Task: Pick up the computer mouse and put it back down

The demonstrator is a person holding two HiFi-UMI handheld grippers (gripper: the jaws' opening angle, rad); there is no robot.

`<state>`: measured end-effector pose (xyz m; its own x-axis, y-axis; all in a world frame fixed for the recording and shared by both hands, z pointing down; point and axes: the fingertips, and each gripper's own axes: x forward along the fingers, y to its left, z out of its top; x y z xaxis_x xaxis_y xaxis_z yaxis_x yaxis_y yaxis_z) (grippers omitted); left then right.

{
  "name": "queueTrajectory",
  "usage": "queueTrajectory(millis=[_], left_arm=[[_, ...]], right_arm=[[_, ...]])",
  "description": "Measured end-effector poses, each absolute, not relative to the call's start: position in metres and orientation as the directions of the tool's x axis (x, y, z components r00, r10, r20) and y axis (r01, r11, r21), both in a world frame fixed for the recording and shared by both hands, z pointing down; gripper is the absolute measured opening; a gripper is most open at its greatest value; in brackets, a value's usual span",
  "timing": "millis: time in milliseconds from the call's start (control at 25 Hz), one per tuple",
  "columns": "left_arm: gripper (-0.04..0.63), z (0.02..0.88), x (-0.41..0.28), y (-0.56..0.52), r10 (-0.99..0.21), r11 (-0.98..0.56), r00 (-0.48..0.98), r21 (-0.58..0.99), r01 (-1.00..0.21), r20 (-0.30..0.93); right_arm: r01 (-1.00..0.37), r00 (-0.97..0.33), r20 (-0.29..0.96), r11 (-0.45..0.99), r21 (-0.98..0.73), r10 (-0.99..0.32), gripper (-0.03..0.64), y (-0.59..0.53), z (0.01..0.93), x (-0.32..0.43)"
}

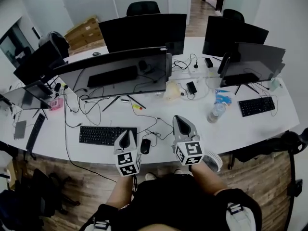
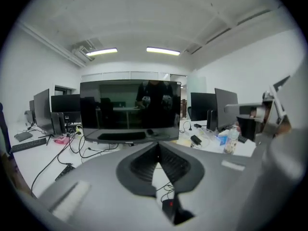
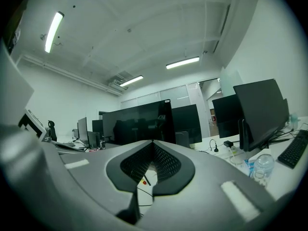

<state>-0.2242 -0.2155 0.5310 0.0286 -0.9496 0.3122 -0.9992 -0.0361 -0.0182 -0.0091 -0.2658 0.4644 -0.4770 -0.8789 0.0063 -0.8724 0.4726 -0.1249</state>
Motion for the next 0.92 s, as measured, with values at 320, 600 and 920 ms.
queueTrajectory(millis=[320, 600, 920], left_arm=[[0.054, 0.504, -0.232, -0.202, -0.974, -0.009, 0.011, 0.010, -1.000, 0.226], [0.055, 0.496, -0.227, -0.198, -0.983, -0.015, 0.019, 0.024, -1.000, 0.183], [0.055, 0.496, -0.219, -0.194, -0.982, -0.018, 0.024, 0.035, -0.999, 0.186]], right_arm=[[-0.852, -0.506, -0.018, 0.503, -0.149, -0.862, -0.002, -0.267, 0.461, -0.020], [-0.852, -0.501, -0.066, 0.505, -0.133, -0.863, -0.002, -0.262, 0.452, -0.016], [-0.851, -0.505, -0.070, 0.510, -0.125, -0.860, -0.002, -0.255, 0.449, -0.009]])
